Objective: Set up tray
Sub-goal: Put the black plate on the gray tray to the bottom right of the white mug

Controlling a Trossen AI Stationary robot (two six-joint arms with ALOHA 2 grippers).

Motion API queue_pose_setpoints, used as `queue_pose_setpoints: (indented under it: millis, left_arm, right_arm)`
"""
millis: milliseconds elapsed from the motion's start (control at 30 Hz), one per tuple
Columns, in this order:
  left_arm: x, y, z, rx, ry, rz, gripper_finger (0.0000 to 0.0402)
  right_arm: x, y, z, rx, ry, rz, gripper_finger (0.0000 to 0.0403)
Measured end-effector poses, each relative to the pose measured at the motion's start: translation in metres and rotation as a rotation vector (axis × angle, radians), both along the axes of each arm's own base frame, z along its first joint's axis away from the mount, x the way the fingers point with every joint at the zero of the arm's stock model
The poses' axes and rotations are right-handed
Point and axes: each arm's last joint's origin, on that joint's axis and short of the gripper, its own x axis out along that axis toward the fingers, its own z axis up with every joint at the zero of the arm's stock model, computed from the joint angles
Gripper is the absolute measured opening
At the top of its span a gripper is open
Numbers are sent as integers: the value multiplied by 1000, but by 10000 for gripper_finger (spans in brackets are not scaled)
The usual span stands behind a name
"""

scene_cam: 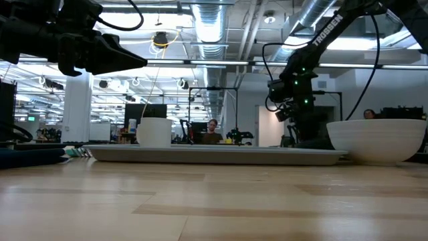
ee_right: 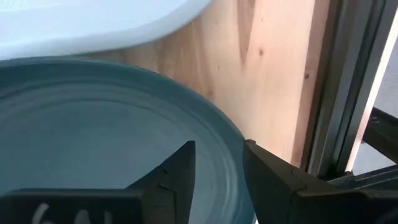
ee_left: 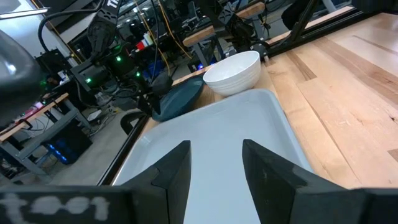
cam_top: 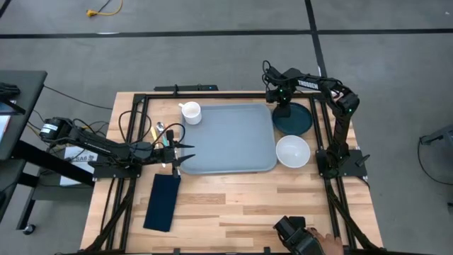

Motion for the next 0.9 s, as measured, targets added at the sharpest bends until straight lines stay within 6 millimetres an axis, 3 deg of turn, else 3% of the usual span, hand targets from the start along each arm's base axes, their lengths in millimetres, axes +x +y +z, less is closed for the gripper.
queue_pose_setpoints:
  millis: [567, 900]
  left_arm:
    - [0, 0, 0, -1, -1, 0, 135]
    - [0, 0, 0, -1, -1, 0, 135]
  right_arm:
    - [-1, -2, 0, -49, 41, -1, 121]
    - [-4, 3, -16, -28, 44, 2, 111]
